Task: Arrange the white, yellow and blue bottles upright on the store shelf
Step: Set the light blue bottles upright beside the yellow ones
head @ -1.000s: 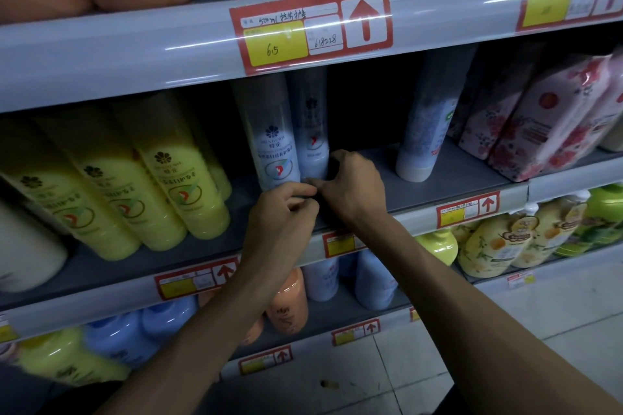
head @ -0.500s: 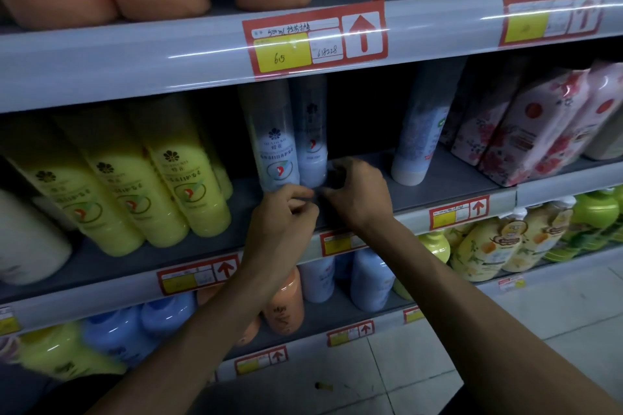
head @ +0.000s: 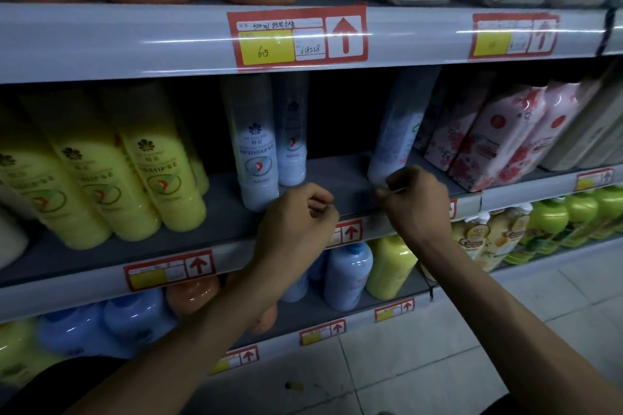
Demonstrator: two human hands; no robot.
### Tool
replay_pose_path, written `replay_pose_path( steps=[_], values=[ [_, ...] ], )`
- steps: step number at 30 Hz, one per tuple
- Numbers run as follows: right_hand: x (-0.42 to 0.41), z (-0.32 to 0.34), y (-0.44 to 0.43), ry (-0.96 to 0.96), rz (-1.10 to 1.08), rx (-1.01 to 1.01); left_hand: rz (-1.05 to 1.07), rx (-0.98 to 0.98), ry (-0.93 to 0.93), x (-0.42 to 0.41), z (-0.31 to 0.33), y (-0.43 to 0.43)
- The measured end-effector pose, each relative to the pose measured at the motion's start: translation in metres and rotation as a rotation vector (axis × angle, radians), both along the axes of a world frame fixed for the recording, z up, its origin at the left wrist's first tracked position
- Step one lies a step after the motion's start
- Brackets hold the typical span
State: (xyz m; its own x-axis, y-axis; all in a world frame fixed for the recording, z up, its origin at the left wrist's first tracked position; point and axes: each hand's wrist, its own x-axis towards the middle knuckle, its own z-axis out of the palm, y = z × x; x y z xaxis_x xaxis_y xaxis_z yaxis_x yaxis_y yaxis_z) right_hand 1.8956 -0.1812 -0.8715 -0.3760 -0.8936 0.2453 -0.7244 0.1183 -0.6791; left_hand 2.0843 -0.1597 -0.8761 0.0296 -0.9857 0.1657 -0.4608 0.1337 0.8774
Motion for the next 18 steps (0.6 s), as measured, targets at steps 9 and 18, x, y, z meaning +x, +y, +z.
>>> replay_pose_path(
  steps=[9,18],
  values=[
    [-0.007,-0.002,-0.019,-0.074,-0.097,-0.037,-0.021,-0.013,0.005,-0.020,0.002,-0.005],
    [-0.004,0.003,-0.035,-0.082,-0.109,-0.024,-0.038,-0.014,0.014,-0.012,0.003,-0.003]
  ],
)
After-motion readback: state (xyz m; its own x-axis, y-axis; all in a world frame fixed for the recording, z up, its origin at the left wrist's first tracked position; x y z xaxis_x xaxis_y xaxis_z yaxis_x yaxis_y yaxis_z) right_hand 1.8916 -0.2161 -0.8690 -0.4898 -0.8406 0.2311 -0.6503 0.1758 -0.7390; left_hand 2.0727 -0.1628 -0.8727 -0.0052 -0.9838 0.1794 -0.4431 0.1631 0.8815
